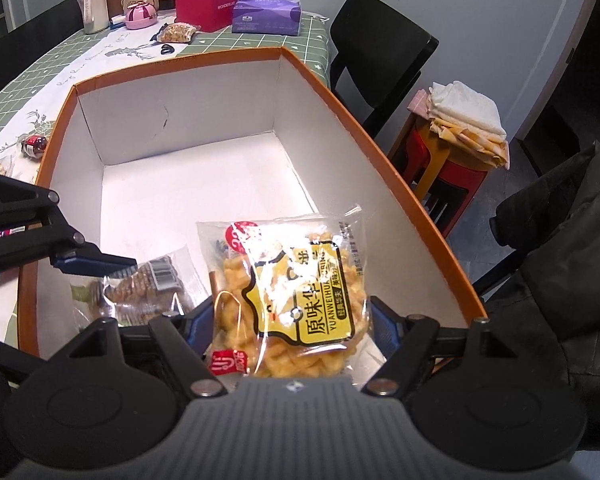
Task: Organize snacks
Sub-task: 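Open the left tool to drop the brown-snack bag while the right drops the bread bag, then withdraw both open tools from the box back toward the table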
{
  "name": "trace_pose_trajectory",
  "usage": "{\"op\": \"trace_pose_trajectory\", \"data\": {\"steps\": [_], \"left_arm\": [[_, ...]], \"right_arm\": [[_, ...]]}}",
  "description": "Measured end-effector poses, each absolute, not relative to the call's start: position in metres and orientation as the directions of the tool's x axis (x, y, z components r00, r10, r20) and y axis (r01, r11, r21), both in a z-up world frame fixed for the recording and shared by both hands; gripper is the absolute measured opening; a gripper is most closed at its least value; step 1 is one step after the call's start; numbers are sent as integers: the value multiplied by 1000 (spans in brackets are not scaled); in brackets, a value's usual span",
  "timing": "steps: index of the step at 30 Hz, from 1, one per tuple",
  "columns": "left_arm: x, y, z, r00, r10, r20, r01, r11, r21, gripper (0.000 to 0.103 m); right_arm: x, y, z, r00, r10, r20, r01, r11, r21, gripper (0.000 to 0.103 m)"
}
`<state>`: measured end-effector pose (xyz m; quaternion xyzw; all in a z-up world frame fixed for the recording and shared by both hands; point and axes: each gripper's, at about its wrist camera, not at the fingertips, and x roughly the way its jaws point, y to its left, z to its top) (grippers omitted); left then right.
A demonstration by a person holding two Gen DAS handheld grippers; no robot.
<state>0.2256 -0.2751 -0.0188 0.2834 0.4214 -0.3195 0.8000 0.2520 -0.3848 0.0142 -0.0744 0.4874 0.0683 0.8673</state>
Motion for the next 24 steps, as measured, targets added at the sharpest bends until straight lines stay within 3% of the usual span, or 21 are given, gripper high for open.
{"op": "trace_pose_trajectory", "data": {"steps": [3, 24], "left_arm": [[225, -274, -15, 454, -276, -847, 742, 643, 188, 73], [221, -207, 54, 577, -303, -758, 648, 735, 199, 80]], "right_arm": [[251, -385, 16, 522, 43, -852, -182, 981, -61, 78], [240, -377, 63, 613, 105, -783, -126, 991, 35, 78]]}}
